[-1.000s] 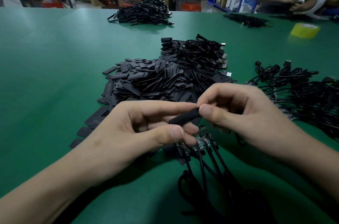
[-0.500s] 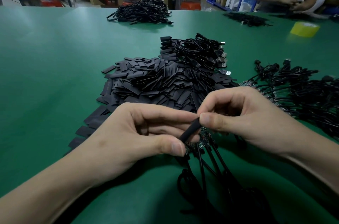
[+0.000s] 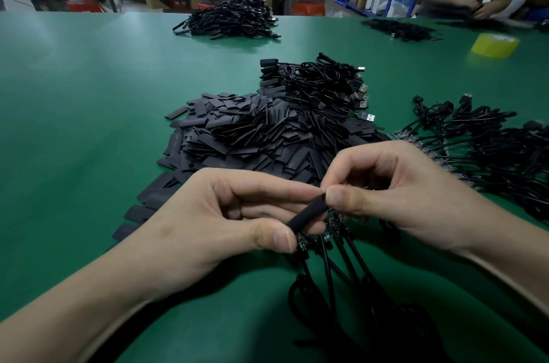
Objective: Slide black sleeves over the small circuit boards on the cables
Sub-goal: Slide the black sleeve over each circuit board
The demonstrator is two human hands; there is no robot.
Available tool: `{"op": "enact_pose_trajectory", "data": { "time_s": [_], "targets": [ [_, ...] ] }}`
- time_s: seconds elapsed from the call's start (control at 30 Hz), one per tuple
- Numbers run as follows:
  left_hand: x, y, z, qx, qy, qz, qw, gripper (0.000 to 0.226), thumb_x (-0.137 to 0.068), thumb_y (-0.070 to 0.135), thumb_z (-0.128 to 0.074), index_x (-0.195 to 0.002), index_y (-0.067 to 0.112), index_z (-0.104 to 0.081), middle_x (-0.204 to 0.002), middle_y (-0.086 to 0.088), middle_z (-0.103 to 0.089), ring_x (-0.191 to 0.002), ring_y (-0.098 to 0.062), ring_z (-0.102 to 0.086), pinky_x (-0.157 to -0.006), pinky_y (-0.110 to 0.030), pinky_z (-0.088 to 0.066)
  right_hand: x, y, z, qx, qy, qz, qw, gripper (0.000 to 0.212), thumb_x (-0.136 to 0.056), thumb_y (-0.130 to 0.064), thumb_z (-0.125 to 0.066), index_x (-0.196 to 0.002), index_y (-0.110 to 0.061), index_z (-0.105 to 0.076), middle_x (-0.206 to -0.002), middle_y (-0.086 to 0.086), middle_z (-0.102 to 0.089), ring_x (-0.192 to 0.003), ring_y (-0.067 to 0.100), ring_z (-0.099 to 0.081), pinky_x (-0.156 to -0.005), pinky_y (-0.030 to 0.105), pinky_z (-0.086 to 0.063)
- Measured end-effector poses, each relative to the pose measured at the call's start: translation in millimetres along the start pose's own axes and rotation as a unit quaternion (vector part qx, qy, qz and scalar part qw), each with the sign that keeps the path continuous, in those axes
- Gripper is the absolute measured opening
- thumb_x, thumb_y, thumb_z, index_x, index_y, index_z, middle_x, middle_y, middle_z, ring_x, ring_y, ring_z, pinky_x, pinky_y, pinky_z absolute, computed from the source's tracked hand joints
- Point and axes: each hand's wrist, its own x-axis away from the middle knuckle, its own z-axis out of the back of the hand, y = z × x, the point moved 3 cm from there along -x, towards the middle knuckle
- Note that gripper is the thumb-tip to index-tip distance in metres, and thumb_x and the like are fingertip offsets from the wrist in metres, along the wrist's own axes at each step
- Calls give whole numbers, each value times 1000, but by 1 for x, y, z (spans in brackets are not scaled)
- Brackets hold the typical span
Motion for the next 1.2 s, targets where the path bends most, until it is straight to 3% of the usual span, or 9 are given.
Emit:
{"op": "enact_pose_trajectory", "data": {
  "time_s": [0.37,1.03,1.1,1.2],
  "targets": [
    [2,2,2,12,-27,12,1000,53,-71,25,-86,-121,16,-73,-116,-15,-73,-108,-24,-72,-91,-24,-54,0,0,2,-34,-31,-16,999,6,-83,-20,-70,-78,-20,-74,-63,-6,-65,-56,2,-53,-56,12,-44],
    [2,3,0,-7,-25,-2,1000,50,-72,16,-84,-120,17,-73,-108,-15,-76,-103,-20,-73,-88,-22,-55,0,4,4,-21,-14,2,1000,8,-76,-35,-74,-76,-27,-77,-61,-10,-61,-58,0,-49,-56,10,-39],
    [1,3,0,-45,13,-16,999,49,-70,6,-86,-116,18,-75,-102,-14,-77,-95,-19,-75,-84,-21,-56,0,3,6,-10,0,9,1000,9,-77,-34,-75,-77,-25,-77,-62,-8,-63,-58,3,-51,-55,12,-40],
    [1,5,6,-105,120,-34,987,45,-63,7,-85,-106,19,-79,-91,-11,-79,-83,-16,-77,-74,-16,-57,3,-2,14,66,93,77,990,8,-82,-29,-76,-78,-22,-76,-68,1,-69,-59,13,-60,-54,25,-49]
  ]
}}
